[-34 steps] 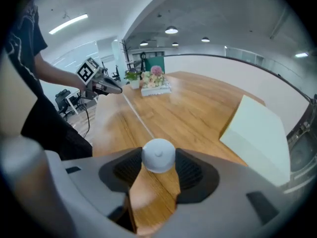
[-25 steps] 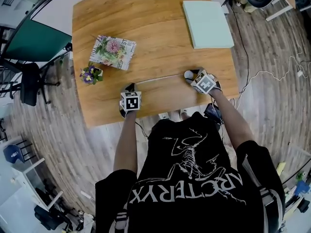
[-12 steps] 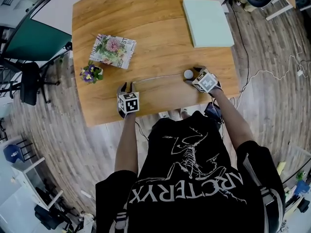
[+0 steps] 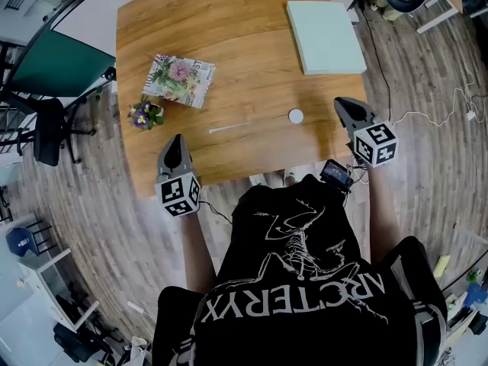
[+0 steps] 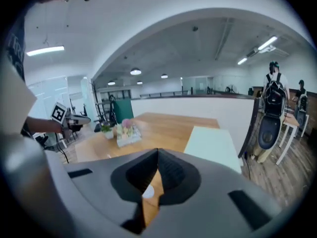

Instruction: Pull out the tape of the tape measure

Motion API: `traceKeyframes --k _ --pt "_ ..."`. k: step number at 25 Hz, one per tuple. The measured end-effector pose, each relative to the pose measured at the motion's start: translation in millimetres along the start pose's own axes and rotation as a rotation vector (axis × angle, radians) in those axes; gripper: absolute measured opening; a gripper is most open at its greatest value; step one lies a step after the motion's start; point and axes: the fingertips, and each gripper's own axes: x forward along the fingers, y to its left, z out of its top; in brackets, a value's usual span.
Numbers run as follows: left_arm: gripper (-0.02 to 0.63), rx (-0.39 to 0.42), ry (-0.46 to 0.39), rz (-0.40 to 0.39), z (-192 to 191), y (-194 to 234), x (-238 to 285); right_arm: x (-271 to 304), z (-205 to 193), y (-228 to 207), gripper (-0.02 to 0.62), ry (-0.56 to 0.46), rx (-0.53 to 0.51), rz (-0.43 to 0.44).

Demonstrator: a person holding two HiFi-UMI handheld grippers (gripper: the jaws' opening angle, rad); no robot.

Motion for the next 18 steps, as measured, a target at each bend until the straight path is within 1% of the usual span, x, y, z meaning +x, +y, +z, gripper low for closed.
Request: traceKeyframes --k 2,4,6,9,13,18 --pt "0.011 -0.022 -0.085 -0.059 42.7 -18.0 -16.5 -20.3 40.9 17.6 0.008 -0.116 -0.012 0.016" --pt "0.011 -0.015 -0.159 -0.119 81.1 -39.1 -28.1 -32.4 74.2 36.0 0.008 -0.207 -0.032 0.027" --pt "0.011 0.015 -0.222 -0.164 112.8 -58.6 -35.4 -37.7 100.7 53.7 0.008 -0.273 -0.052 0.034" --pt "0.011 0.051 -0.3 -0.192 148.7 -78.9 -43.8 -40.2 131.0 83.0 0.008 -0.337 -0.105 0.051" --pt "0.011 0.071 -0.376 -0.218 179.2 -97.3 -53.9 -40.3 154.1 117.7 0.008 -0.393 -0.161 0.099" --pt "0.011 0.085 -0.389 -0.247 187.4 -115.7 -57.3 -37.6 163.6 137.1 0.008 -0.405 -0.177 0.144"
